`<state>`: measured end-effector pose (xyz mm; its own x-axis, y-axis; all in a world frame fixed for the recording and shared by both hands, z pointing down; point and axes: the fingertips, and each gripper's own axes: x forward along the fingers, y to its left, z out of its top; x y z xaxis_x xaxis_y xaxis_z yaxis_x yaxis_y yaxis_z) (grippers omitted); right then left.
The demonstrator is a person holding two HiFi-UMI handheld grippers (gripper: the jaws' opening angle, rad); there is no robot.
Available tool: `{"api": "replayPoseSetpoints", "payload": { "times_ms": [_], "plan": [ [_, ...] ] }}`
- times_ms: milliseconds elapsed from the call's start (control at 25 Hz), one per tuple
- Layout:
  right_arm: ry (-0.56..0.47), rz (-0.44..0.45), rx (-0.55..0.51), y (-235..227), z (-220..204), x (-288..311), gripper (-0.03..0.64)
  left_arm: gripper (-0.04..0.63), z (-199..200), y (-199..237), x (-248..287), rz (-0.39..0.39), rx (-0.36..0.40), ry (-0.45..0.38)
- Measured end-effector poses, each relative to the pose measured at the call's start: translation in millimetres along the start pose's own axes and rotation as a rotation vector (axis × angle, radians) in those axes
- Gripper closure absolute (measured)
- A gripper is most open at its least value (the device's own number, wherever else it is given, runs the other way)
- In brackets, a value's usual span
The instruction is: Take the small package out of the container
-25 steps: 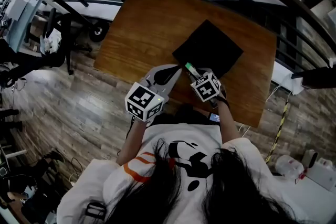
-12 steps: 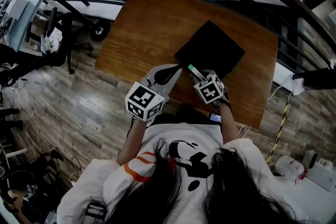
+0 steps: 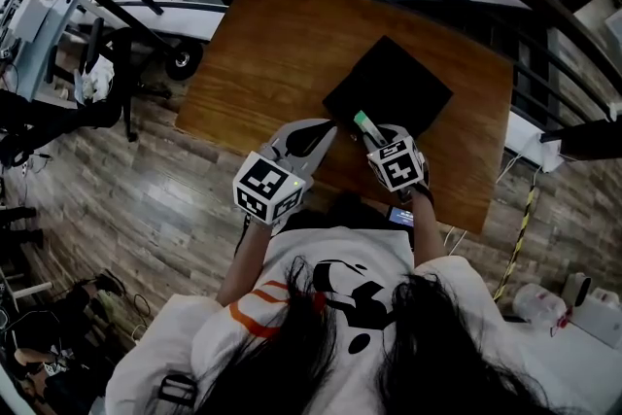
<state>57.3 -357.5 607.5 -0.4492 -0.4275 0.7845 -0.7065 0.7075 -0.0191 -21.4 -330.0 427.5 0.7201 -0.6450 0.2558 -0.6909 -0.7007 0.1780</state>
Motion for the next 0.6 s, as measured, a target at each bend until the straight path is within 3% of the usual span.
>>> {"api": "replayPoseSetpoints", "payload": {
  "times_ms": [240,600],
  "plan": [
    [-0.083,-0.006,0.107,-9.5,15.0,-23.4,0.497,0.595,-0.7,-4.6,-2.1,-0.01,0.005,-0.003],
    [-0.195,-0.037,0.15,1.3,25.4,-76.7,0.497,0.595,-3.6,-28.1,-9.4,-0.042,0.013,-0.005]
  ]
}}
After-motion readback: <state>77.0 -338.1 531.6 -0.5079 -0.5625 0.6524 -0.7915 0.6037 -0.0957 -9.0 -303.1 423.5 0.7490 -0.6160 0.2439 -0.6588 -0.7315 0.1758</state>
